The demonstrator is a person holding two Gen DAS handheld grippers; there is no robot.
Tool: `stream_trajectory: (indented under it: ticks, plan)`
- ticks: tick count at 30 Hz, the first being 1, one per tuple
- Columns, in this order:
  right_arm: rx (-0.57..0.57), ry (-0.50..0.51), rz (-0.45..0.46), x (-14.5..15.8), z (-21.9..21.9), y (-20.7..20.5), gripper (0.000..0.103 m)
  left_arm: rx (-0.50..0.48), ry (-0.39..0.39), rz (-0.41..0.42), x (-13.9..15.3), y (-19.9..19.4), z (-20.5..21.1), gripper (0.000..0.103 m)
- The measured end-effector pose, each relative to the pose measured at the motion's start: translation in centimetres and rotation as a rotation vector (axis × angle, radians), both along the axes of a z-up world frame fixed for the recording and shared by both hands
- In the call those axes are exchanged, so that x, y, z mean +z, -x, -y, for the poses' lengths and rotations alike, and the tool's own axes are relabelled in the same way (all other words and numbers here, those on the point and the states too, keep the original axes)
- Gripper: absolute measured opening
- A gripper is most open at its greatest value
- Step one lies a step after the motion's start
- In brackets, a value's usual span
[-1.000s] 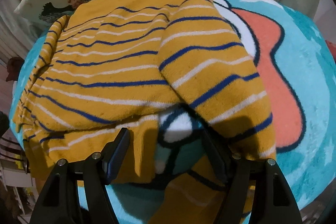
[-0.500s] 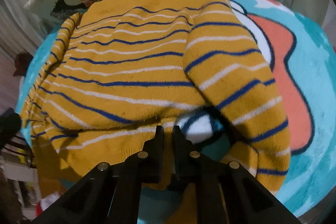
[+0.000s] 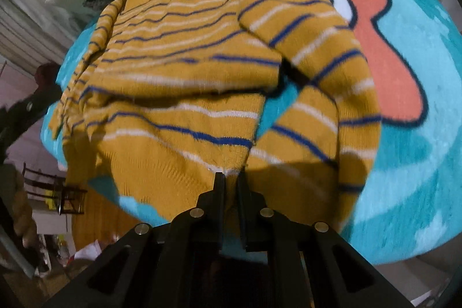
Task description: Fold small clothes
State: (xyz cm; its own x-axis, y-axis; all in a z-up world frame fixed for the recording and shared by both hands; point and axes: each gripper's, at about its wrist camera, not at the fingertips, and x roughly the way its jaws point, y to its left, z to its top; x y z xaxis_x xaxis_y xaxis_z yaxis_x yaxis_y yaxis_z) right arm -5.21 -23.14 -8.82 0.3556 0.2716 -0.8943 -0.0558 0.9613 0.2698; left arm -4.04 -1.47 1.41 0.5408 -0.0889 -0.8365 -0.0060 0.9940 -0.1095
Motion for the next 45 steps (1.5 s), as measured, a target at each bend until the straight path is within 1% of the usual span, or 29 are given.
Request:
stream_trajectory:
  ticks: [2,5,7,9,11,12,14,16,18,19,20,21,22,24,25,26,27,28,29,30,31,33,34,36,38,40,42,44,45]
  plan:
    - [0.045,-0.009,-0.009,0.2,0.3,0.4,0.01,0.007,-0.008,0.006,0.0,0.0,-0.4,0.103]
    - [0.162,-0.046,-0.029,1.3,-0.4,1.7,0.011,0.044,-0.044,0.023,0.5,0.0,-2.1,0.103]
    - [0.234,-0.087,-0.005,2.9,-1.3,2.1,0.011,0.099,-0.067,0.038,0.8,0.0,-4.1,0.103]
    - [0.31,-0.085,0.043,4.5,-2.9,1.7,0.011,0.169,-0.075,0.043,1.1,0.1,-6.8,0.103]
    - [0.361,-0.091,0.091,5.7,-5.0,0.8,0.016,0.241,-0.073,0.047,1.5,0.4,-9.5,0.103]
    - [0.395,-0.104,0.116,6.1,-6.8,-0.1,0.019,0.283,-0.07,0.052,1.6,0.7,-11.0,0.103]
    - [0.45,-0.108,0.146,6.3,-9.9,-1.2,0.032,0.356,-0.06,0.064,1.8,1.4,-13.8,0.103]
    - [0.54,-0.103,0.165,5.8,-14.2,-2.1,0.035,0.42,-0.048,0.065,2.0,2.2,-16.3,0.103]
    - [0.637,-0.107,0.151,4.7,-18.3,-2.6,0.038,0.464,-0.048,0.058,1.9,3.0,-18.2,0.103]
    - [0.709,-0.087,0.143,3.7,-21.1,-2.5,0.044,0.479,-0.051,0.059,1.9,3.4,-18.9,0.103]
    - [0.751,-0.062,0.141,3.1,-22.5,-2.0,0.049,0.489,-0.057,0.052,1.9,3.8,-19.3,0.103]
    - [0.816,0.011,0.145,1.9,-24.8,-1.6,0.05,0.501,-0.063,0.043,1.9,4.1,-19.8,0.103]
    - [0.849,0.095,0.161,0.8,-26.5,-1.1,0.05,0.508,-0.06,0.041,1.8,4.4,-20.2,0.103]
    - [0.883,0.262,0.223,-1.0,-28.7,-0.7,0.05,0.526,-0.062,0.035,1.8,5.0,-21.0,0.103]
    - [0.896,0.303,0.258,-1.4,-29.2,-0.5,0.049,0.533,-0.061,0.036,2.0,5.2,-21.3,0.103]
    - [0.901,0.306,0.265,-1.5,-29.6,-0.5,0.035,0.544,-0.058,0.041,2.2,5.4,-21.7,0.103]
    - [0.895,0.267,0.239,-1.3,-29.8,-0.9,0.025,0.556,-0.055,0.051,2.6,5.7,-22.1,0.103]
    - [0.881,0.193,0.187,-1.0,-29.8,-1.7,0.011,0.566,-0.054,0.063,3.1,5.8,-22.6,0.103]
    - [0.869,0.134,0.148,-1.0,-29.6,-2.4,0.01,0.58,-0.055,0.08,3.8,6.0,-23.2,0.103]
    - [0.853,0.024,0.076,-1.1,-29.8,-3.6,0.01,0.588,-0.056,0.09,4.3,6.0,-23.6,0.103]
    - [0.841,-0.058,0.017,-1.4,-30.1,-4.4,0.01,0.594,-0.058,0.097,4.8,6.0,-24.1,0.103]
    - [0.836,-0.17,-0.052,-1.9,-31.2,-5.2,0.01,0.603,-0.058,0.113,5.8,5.8,-24.8,0.103]
    - [0.852,-0.225,-0.089,-2.3,-32.1,-5.5,0.011,0.604,-0.058,0.117,6.1,5.7,-25.0,0.103]
    - [0.881,-0.28,-0.149,-3.0,-33.2,-5.9,0.015,0.6,-0.068,0.125,6.7,5.2,-25.1,0.103]
    - [0.859,-0.278,-0.153,-3.5,-33.1,-6.5,0.035,0.583,-0.077,0.131,7.0,4.5,-24.5,0.103]
    - [0.841,-0.314,-0.162,-3.2,-31.7,-6.7,0.035,0.558,-0.069,0.128,6.8,3.8,-23.6,0.103]
    - [0.834,-0.309,-0.117,-1.8,-28.8,-5.7,0.036,0.52,-0.052,0.119,6.3,2.8,-22.3,0.103]
    - [0.748,-0.283,-0.05,0.3,-25.1,-5.8,0.036,0.481,-0.035,0.106,5.6,1.8,-20.6,0.103]
    - [0.706,-0.284,-0.03,1.3,-23.2,-5.2,0.036,0.457,-0.026,0.1,5.1,1.2,-19.6,0.103]
